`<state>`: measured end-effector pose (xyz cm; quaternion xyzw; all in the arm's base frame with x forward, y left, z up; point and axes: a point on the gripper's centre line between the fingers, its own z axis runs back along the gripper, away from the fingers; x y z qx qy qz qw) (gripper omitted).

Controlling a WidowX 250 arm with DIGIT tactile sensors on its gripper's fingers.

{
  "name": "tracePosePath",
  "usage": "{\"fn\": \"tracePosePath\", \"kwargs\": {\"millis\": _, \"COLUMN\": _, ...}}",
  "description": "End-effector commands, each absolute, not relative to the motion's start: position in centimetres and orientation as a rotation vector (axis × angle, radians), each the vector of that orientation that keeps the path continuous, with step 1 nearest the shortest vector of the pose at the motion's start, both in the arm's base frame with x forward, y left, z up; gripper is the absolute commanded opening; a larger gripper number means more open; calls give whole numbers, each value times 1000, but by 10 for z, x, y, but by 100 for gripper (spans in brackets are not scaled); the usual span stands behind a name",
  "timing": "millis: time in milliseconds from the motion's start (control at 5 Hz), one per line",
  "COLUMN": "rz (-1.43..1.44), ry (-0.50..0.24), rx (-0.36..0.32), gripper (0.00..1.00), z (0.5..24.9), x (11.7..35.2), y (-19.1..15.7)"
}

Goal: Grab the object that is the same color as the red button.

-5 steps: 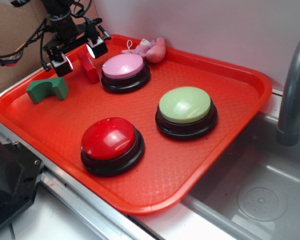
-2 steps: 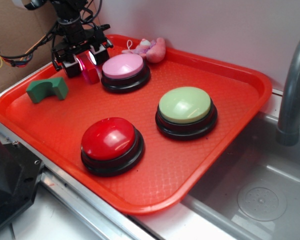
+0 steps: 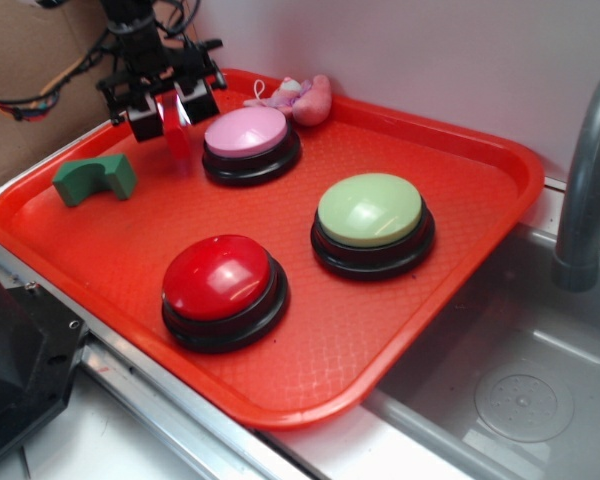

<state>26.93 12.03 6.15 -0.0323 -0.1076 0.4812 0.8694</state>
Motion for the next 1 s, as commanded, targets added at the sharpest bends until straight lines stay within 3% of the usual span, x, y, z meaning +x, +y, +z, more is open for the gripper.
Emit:
{"fn": "tracePosePath", "kwargs": {"millis": 0, "rz": 729, "ry": -275, "rx": -105, "gripper": 0, "z": 135, "x": 231, "y": 102}}
{"fn": "tracePosePath", "kwargs": {"millis": 400, "rz": 374, "ry": -296, "rx": -231, "gripper": 0, "z": 155, "x": 189, "y": 60}}
{"fn": "tracePosePath", "kwargs": {"millis": 800, "rz": 282, "ry": -253, "rx": -230, "gripper": 0, "z": 154, "x": 172, "y": 42}}
